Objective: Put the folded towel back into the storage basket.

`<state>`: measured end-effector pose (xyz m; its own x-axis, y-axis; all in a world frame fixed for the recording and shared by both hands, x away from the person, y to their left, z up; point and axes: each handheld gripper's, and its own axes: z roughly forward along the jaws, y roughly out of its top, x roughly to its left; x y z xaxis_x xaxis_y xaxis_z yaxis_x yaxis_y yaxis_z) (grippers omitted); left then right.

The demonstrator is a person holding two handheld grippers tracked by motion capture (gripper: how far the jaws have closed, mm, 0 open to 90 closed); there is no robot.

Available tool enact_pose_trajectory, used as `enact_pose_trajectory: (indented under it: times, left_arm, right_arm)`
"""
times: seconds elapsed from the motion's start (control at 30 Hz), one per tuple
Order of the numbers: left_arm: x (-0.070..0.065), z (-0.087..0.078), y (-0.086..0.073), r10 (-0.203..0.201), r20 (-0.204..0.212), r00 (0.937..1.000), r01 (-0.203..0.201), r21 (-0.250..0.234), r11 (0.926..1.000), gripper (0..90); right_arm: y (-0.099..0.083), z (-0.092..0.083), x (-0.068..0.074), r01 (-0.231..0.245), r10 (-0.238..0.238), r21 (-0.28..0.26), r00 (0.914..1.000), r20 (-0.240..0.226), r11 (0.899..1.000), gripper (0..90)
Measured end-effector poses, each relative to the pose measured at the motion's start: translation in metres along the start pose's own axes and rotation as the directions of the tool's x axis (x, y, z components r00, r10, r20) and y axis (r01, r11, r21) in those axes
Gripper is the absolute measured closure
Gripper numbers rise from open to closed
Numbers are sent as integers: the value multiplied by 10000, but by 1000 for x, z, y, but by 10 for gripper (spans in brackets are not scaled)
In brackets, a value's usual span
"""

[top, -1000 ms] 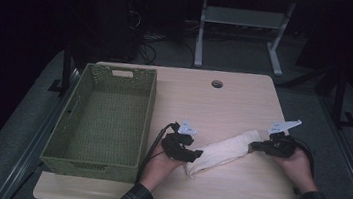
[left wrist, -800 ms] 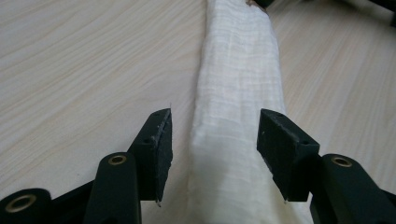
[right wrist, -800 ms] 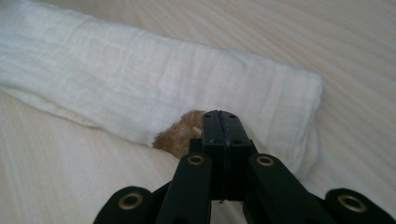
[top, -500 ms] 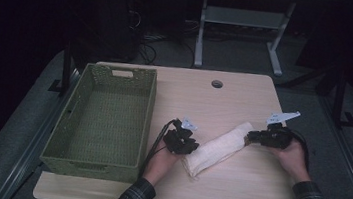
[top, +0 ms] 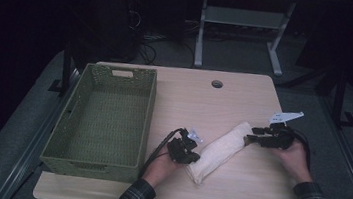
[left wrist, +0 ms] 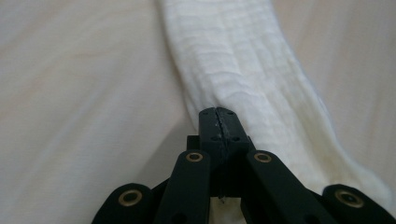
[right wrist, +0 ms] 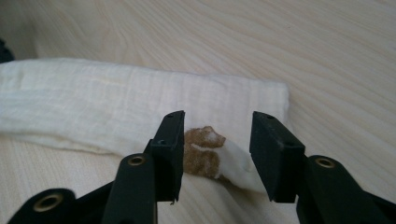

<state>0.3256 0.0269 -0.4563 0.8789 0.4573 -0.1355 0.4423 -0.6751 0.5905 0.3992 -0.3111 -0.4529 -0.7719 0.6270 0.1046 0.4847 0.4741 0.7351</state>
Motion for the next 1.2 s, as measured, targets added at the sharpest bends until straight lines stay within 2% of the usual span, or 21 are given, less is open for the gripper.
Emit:
enact_pose_trajectory:
  times: [0.07,0.2,0.27,0.4,0.57,0.67,0.77,0.8,0.9,0.93,1.0,1.03,1.1,1.17,1.2]
  left_arm:
    - [-7,0,-1,161,259,9995,-163,76,9998,896]
    - [-23,4,0,672,782,9947,-689,196,9974,895]
    - [-33,9,3,903,1096,9899,-927,164,9956,895]
    - [-50,18,10,1536,1609,9749,-1567,64,9876,894]
    - [-61,29,18,1758,2056,9627,-1753,-209,9843,887]
    - [-67,35,23,1985,2116,9570,-1955,-348,9801,870]
    - [-67,34,27,2203,2031,9541,-2166,-403,9754,785]
    - [-66,32,29,2205,1930,9561,-2156,-463,9754,751]
    - [-60,26,37,2576,1614,9527,-2484,-749,9658,639]
    - [-59,24,40,2693,1619,9494,-2581,-871,9622,598]
    - [-57,25,45,2956,1864,9370,-2795,-1082,9540,519]
    - [-57,28,48,3183,1930,9281,-3032,-1042,9472,486]
    - [-57,34,51,3430,2029,9171,-3308,-926,9392,414]
    - [-57,41,54,3611,2181,9067,-3530,-763,9325,368]
    - [-57,44,55,3634,2209,9051,-3558,-746,9316,349]
  right_arm:
    - [1,0,1,-31,31,5,10000,-11,10000,515]
    - [2,0,3,-27,27,0,10000,-24,10000,495]
    - [2,1,3,82,-82,7,10000,-26,10000,490]
    - [2,2,4,137,-137,-35,9999,-60,9999,483]
    - [3,3,8,186,-186,-38,9997,-146,9998,478]
    - [3,5,9,277,-277,-24,9994,-194,9996,473]
    - [3,5,9,351,-351,11,9992,-214,9994,464]
    - [3,5,9,350,-350,-17,9991,-234,9994,459]
    - [4,3,9,297,-299,-96,9992,-251,9995,448]
    - [4,3,9,289,-292,-111,9993,-251,9995,445]
    - [3,3,8,345,-348,-116,9991,-260,9993,441]
    - [3,3,8,330,-333,-118,9991,-260,9994,440]
    - [3,3,9,302,-306,-133,9991,-298,9995,437]
    - [3,3,9,367,-370,-114,9989,-281,9993,435]
    - [3,3,9,374,-377,-107,9989,-275,9992,433]
